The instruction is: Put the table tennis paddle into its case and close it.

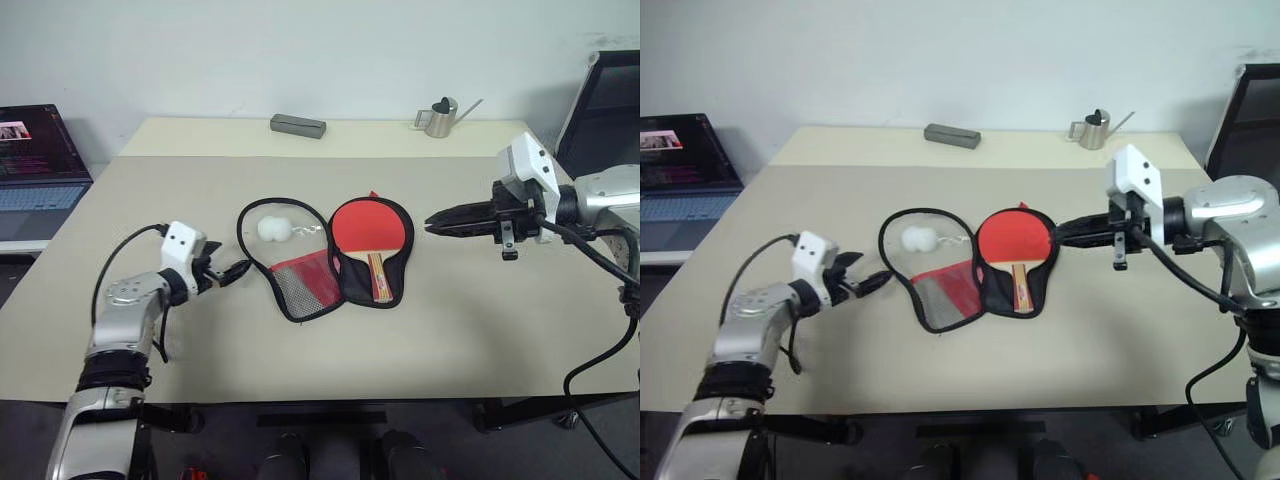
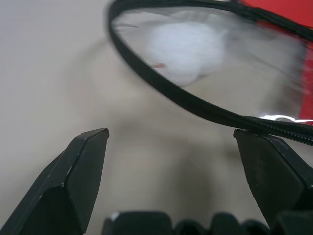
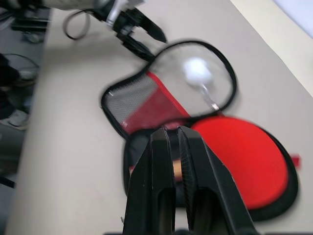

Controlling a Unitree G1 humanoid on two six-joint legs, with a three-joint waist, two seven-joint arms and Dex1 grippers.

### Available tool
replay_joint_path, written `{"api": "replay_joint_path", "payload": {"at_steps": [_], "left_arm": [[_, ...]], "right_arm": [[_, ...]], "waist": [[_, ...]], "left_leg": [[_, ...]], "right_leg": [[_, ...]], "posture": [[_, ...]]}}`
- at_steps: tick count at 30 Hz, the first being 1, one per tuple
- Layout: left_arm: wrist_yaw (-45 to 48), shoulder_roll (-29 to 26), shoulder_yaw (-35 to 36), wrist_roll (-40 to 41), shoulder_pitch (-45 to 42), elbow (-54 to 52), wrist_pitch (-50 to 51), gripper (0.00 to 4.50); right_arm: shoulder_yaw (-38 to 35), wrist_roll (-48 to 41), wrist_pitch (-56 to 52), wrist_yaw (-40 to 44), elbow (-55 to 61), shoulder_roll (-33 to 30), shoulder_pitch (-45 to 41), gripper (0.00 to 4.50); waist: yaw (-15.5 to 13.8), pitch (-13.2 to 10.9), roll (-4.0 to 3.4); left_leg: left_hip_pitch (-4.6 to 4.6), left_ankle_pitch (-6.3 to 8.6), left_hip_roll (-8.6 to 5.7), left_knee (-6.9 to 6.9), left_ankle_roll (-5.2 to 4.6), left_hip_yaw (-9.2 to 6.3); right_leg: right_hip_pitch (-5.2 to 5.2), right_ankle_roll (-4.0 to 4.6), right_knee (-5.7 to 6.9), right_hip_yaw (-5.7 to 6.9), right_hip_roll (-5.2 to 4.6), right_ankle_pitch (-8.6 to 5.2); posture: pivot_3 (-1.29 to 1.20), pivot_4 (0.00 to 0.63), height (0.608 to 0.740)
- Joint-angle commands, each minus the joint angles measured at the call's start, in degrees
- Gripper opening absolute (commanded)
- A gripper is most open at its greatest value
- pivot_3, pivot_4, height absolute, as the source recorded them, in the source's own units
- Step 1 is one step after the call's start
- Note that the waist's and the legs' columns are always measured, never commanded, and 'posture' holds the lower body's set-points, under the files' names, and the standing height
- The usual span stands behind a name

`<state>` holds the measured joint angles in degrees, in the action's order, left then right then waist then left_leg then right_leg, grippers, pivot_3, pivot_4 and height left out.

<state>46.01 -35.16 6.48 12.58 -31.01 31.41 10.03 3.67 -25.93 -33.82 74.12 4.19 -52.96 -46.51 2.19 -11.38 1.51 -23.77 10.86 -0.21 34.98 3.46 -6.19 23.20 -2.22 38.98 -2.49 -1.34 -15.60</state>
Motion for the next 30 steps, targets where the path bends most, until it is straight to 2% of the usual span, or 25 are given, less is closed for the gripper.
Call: {"api": "replay_joint_path", "payload": {"at_steps": [1, 9, 15, 23, 30], "left_arm": [[0.9, 0.4, 0.1, 0.0, -1.5, -0.1, -1.4, 4.5], [2.7, 5.1, -0.2, 2.6, -6.1, -3.3, -0.8, 4.5], [4.9, 10.5, -3.7, 2.5, -12.6, -4.8, -0.5, 4.5], [5.9, 21.9, -8.4, -0.7, -23.6, 8.9, -6.3, 4.5], [2.6, 28.9, -9.0, -3.7, -27.6, 21.6, -13.3, 4.5]], "right_arm": [[-1.2, 1.6, 3.1, 0.9, -2.3, -1.1, -1.9, 0.3], [-2.3, 4.4, 6.5, 1.5, -8.4, -2.3, -4.1, 0.3], [-3.2, 5.2, 7.6, 2.2, -12.6, -3.7, -5.9, 0.3], [-5.2, 4.2, 5.4, 1.0, -10.1, -4.9, -2.8, 0.3], [-8.5, 2.2, 0.2, -2.6, -4.7, -5.4, 2.3, 0.3]], "waist": [[0.1, 0.0, 0.0], [-0.2, 0.0, 0.0], [-0.4, 0.0, 0.0], [-0.3, 0.0, 0.0], [0.2, 0.0, -0.01]], "left_leg": [[0.0, 0.0, 0.01, 0.0, 0.0, 0.0], [-0.03, -0.02, -0.03, 0.06, 0.04, -0.02], [-0.07, -0.03, -0.11, 0.09, 0.05, -0.01], [-0.1, -0.03, -0.14, 0.13, 0.05, 0.02], [-0.08, -0.03, -0.13, 0.12, 0.05, 0.06]], "right_leg": [[0.0, 0.0, 0.0, 0.0, 0.0, 0.0], [0.0, -0.05, 0.01, 0.01, -0.01, 0.03], [-0.01, -0.11, -0.01, -0.01, -0.05, 0.07], [-0.02, -0.17, -0.02, -0.02, -0.05, 0.1], [-0.01, -0.19, 0.01, -0.08, -0.03, 0.09]], "posture": [[0.0, 0.15, 0.74], [0.0, 0.15, 0.74], [0.0, 0.15, 0.74], [0.0, 0.15, 0.74], [0.0, 0.15, 0.74]]}}
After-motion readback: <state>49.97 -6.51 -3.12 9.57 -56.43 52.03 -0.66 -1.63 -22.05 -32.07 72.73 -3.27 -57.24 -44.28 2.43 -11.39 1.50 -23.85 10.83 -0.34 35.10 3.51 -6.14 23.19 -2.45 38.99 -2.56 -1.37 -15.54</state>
